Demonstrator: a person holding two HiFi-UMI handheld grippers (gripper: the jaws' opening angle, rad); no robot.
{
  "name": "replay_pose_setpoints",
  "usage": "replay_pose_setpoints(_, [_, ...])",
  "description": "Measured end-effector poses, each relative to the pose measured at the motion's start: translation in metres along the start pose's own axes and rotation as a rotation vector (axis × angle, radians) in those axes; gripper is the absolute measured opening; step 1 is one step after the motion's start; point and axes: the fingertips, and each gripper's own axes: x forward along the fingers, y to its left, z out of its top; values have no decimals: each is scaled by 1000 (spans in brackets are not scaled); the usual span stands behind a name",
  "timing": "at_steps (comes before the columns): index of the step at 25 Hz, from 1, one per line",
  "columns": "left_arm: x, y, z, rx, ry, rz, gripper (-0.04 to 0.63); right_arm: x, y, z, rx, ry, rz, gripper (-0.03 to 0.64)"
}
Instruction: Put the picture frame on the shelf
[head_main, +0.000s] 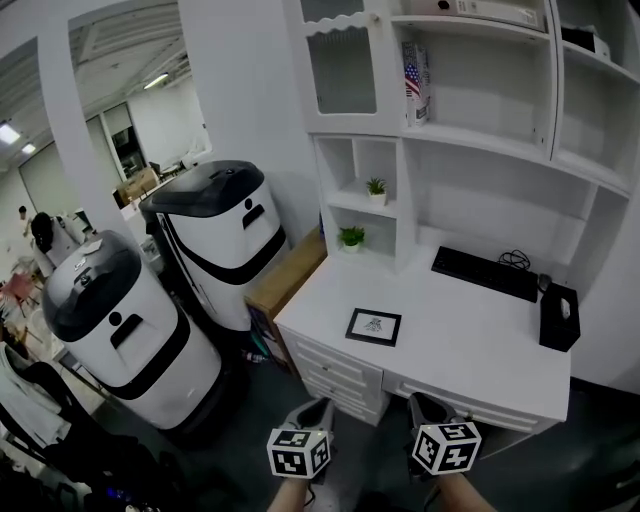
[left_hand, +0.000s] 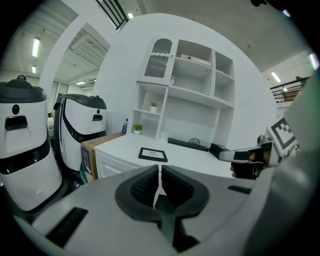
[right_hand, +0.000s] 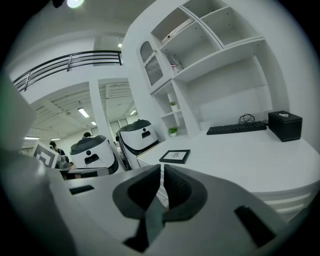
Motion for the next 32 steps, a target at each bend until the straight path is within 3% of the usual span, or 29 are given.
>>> replay_pose_setpoints(16, [33, 9, 21, -69, -19, 14, 52, 33, -12, 21, 16, 6, 83, 127])
replay_pose_setpoints(24, [75, 33, 38, -45, -2, -15, 99, 76, -17, 27, 27, 23, 52, 146])
replay_pose_setpoints(32, [137, 72, 62, -31, 31, -77, 123, 136, -32, 49, 46, 21, -43, 163])
